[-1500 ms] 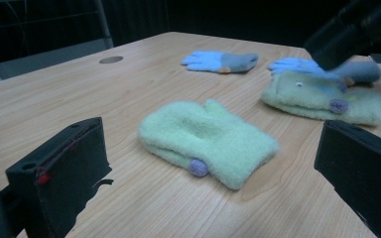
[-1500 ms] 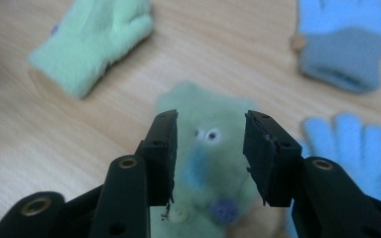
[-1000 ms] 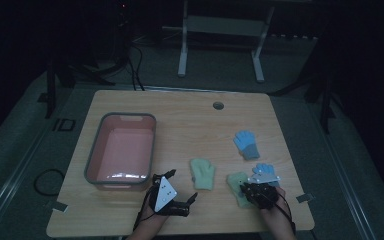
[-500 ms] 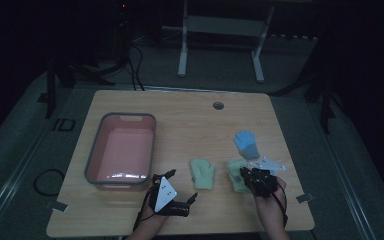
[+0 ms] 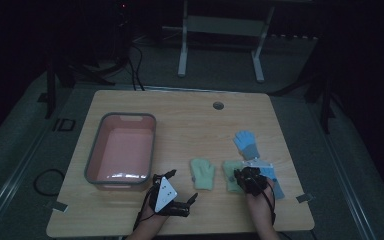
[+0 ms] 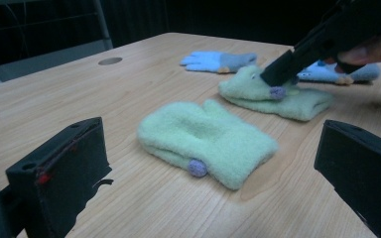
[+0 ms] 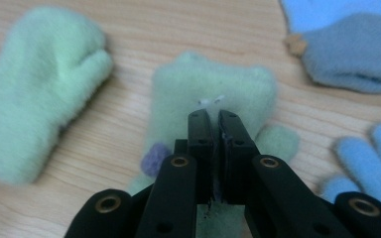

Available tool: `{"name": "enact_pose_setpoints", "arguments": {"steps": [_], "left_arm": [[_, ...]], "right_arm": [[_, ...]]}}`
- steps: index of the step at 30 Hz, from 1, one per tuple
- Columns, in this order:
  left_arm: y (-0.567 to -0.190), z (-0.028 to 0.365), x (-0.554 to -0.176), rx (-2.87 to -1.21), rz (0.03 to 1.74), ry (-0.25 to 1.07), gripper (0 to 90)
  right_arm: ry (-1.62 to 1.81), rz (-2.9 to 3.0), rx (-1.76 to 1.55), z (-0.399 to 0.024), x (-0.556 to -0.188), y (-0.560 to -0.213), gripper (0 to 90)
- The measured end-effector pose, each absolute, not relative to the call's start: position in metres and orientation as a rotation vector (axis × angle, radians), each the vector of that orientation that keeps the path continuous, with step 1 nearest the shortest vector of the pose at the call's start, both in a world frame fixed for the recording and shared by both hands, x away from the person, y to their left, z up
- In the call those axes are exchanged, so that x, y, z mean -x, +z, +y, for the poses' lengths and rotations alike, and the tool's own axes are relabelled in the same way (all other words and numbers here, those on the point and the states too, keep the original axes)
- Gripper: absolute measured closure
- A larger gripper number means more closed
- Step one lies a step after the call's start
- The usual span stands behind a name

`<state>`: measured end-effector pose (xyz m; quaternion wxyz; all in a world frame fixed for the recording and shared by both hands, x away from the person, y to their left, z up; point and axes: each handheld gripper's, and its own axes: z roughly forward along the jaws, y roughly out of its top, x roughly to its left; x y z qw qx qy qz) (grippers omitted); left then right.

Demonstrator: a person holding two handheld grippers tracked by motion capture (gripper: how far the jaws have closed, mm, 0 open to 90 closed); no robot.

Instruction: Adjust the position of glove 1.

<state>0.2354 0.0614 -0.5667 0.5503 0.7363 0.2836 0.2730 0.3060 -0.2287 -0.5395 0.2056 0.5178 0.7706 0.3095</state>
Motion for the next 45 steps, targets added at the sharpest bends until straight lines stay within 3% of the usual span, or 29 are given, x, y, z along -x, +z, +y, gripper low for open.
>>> {"name": "enact_pose_setpoints", "arguments": {"steps": [4,8,13,22,30,35,37,38,39,41,45], "left_arm": [[-0.567,0.061,-0.235,-1.744,0.67,0.647,0.4],[-0.567,0.062,-0.236,-1.742,0.672,0.643,0.4],[-0.567,0.061,-0.236,-1.743,0.672,0.643,0.4],[-0.567,0.061,-0.236,-1.742,0.675,0.644,0.4],[-0.567,0.061,-0.235,-1.743,0.675,0.651,0.4],[-0.567,0.061,-0.235,-1.747,0.672,0.65,0.4],[-0.567,0.061,-0.235,-1.745,0.676,0.648,0.4],[-0.567,0.061,-0.235,-1.745,0.677,0.648,0.4],[-0.567,0.061,-0.235,-1.745,0.678,0.646,0.4],[-0.567,0.061,-0.236,-1.742,0.68,0.646,0.4],[-0.567,0.061,-0.236,-1.739,0.683,0.646,0.5]], "right_arm": [[0.873,2.152,-1.453,-0.231,-0.307,-0.543,83.8],[0.932,2.157,-1.444,-0.236,-0.307,-0.535,70.1],[0.969,2.224,-1.376,-0.245,-0.315,-0.52,64.1],[0.925,2.332,-1.236,-0.248,-0.315,-0.524,58.0],[0.877,2.315,-1.216,-0.243,-0.305,-0.548,54.2],[0.887,2.294,-1.218,-0.242,-0.302,-0.55,56.2],[0.902,2.298,-1.228,-0.243,-0.302,-0.551,60.6],[0.911,2.308,-1.232,-0.242,-0.303,-0.55,68.0],[0.911,2.308,-1.232,-0.242,-0.303,-0.55,68.0],[0.908,2.319,-1.238,-0.24,-0.303,-0.549,78.3],[0.893,2.298,-1.265,-0.237,-0.304,-0.544,82.4]]}}
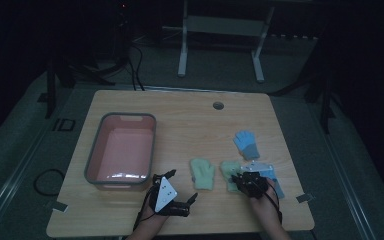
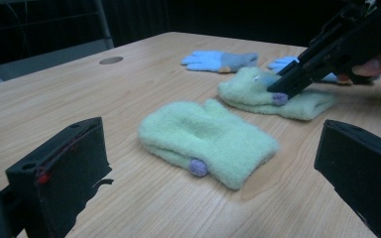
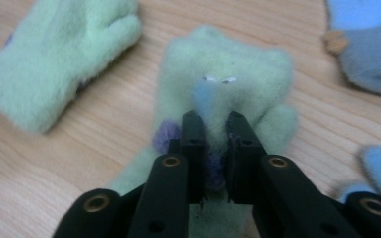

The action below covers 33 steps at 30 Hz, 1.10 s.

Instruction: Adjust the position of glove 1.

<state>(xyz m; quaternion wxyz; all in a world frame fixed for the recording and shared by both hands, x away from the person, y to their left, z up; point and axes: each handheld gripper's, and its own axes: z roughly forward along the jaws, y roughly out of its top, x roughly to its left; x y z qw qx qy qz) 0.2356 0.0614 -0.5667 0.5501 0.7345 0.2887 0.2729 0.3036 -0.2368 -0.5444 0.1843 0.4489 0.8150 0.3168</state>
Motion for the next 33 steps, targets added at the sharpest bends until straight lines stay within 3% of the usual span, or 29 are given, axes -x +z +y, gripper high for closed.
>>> {"name": "enact_pose_setpoints", "arguments": {"steps": [9,15,23,33], "left_arm": [[-0.567,0.062,-0.236,-1.736,0.683,0.644,0.4],[-0.567,0.062,-0.235,-1.731,0.684,0.645,0.4],[-0.567,0.063,-0.236,-1.729,0.684,0.64,0.4],[-0.567,0.062,-0.235,-1.726,0.682,0.64,0.4]], "right_arm": [[0.992,2.168,-1.252,-0.213,-0.304,-0.484,83.2],[1.036,2.141,-1.256,-0.186,-0.305,-0.465,83.2],[1.073,2.158,-1.28,-0.153,-0.301,-0.463,83.1],[1.008,2.195,-1.336,-0.131,-0.296,-0.496,83.0]]}}
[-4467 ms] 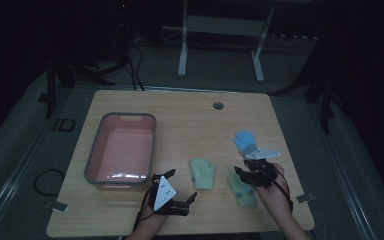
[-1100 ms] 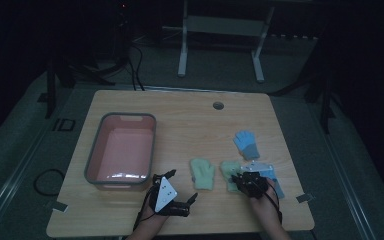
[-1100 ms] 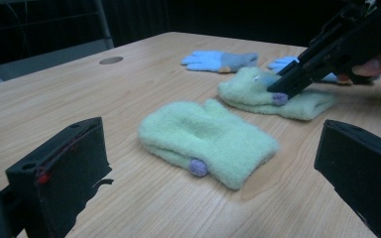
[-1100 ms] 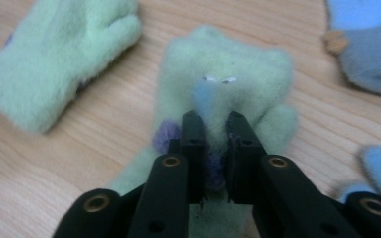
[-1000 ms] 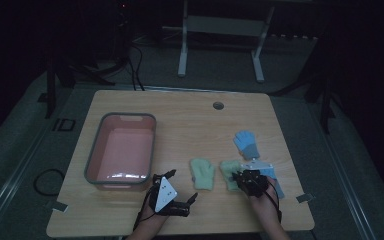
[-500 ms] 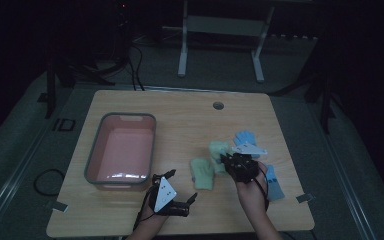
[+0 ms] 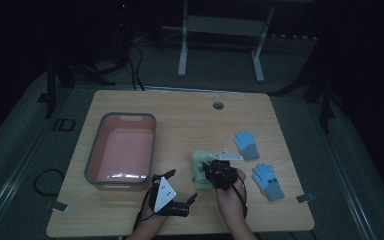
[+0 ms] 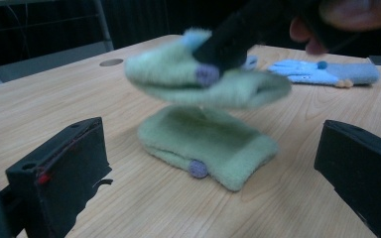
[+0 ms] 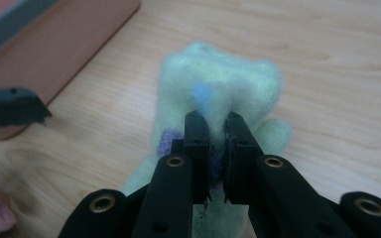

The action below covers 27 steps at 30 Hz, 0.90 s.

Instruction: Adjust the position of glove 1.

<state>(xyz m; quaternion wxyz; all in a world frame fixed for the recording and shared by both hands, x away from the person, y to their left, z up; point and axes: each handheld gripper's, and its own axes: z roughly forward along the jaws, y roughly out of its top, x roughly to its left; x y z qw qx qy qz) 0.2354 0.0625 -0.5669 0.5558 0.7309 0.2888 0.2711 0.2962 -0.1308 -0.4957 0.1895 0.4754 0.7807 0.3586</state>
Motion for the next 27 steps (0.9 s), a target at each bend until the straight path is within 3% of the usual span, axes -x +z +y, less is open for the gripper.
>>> {"name": "enact_pose_setpoints", "arguments": {"steps": [18,27], "left_arm": [[-0.567,0.062,-0.236,-1.732,0.683,0.64,0.4],[-0.567,0.063,-0.237,-1.728,0.691,0.631,0.4]], "right_arm": [[0.925,2.232,-1.382,-0.125,-0.301,-0.535,78.7],[1.027,2.255,-1.371,-0.14,-0.301,-0.519,58.5]]}}
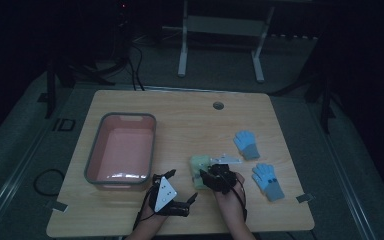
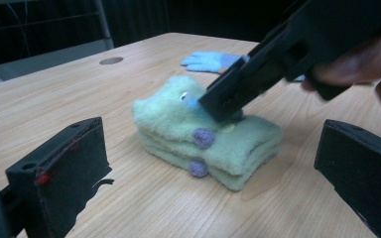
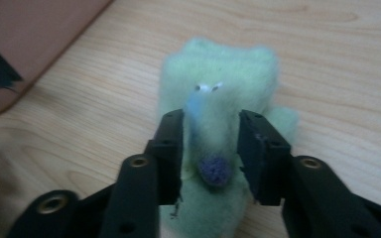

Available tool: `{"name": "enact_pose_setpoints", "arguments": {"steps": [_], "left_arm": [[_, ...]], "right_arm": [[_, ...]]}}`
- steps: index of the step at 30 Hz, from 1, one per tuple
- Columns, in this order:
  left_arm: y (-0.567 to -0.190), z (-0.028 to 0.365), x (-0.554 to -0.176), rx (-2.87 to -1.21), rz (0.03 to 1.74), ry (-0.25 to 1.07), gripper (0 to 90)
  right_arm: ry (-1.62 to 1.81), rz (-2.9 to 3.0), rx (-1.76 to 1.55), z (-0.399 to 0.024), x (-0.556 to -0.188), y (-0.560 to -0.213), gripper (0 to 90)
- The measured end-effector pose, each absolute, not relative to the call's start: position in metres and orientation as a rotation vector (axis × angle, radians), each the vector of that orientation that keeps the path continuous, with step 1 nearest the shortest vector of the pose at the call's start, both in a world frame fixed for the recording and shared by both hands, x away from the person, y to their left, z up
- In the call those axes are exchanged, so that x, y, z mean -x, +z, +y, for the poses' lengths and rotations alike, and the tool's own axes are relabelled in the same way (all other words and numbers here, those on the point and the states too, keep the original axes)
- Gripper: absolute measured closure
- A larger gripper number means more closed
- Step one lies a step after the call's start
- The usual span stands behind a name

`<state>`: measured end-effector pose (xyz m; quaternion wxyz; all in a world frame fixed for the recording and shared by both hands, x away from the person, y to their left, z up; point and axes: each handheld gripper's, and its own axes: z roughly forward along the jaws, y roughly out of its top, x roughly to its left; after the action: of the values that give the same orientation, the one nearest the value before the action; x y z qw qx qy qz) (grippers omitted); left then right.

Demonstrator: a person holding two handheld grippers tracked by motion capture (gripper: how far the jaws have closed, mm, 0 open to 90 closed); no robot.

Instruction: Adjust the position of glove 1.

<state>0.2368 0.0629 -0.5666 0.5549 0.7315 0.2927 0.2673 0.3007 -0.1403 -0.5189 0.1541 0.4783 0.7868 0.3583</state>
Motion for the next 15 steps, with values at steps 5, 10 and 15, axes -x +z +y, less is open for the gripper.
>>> {"name": "enact_pose_setpoints", "arguments": {"steps": [5,10,15], "left_arm": [[-0.567,0.064,-0.239,-1.715,0.7,0.595,0.4],[-0.566,0.06,-0.237,-1.797,0.67,0.635,0.4],[-0.563,0.056,-0.238,-1.871,0.685,0.521,0.4]], "right_arm": [[1.087,2.281,-1.279,-0.149,-0.306,-0.507,37.6],[1.173,2.333,-1.243,-0.162,-0.317,-0.502,18.3],[1.25,2.383,-1.147,-0.177,-0.326,-0.503,14.3]]}}
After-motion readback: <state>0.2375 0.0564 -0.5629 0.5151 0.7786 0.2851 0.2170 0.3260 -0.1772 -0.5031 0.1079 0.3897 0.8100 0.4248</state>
